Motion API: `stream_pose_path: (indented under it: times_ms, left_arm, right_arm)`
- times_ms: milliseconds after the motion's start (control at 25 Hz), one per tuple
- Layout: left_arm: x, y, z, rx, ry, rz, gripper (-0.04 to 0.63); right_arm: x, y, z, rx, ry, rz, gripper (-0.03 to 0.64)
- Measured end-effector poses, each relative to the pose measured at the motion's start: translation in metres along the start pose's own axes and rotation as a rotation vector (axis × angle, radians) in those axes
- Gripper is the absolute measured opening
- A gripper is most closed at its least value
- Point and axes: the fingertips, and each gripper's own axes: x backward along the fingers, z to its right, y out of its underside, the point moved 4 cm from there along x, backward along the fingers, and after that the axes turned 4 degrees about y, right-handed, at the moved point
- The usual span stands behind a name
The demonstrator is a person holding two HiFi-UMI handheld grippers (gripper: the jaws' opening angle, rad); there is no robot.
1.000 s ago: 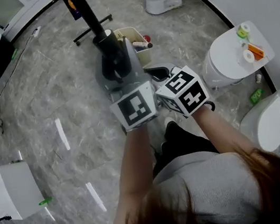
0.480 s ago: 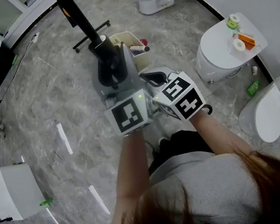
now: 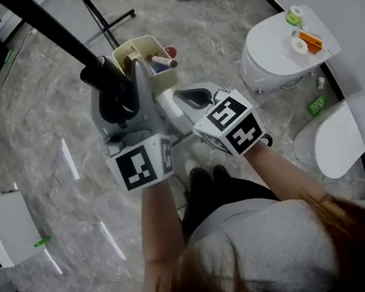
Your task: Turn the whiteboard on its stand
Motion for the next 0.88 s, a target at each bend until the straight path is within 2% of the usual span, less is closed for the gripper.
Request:
stream_pose_path:
  times_ms: [320, 520, 880]
  left_arm:
    - [0.029, -0.008, 0.008, 0.012, -0.008, 0.002, 0.218]
    - [0.049, -0.018, 0.009, 0.021, 0.008, 0.013, 0.221]
    - [0.089, -0.031, 0.022, 0.034, 0.040, 0.010, 0.229]
  right_arm:
    - [0.015, 0.006, -0.023, 0.060, -0.024, -0.023, 0.003]
    - [0.019, -0.002, -0.044, 0.090, -0.015, -0.002, 0.003]
    - [0.038, 0.007, -0.082, 0.049, 0.031, 0.007, 0.003]
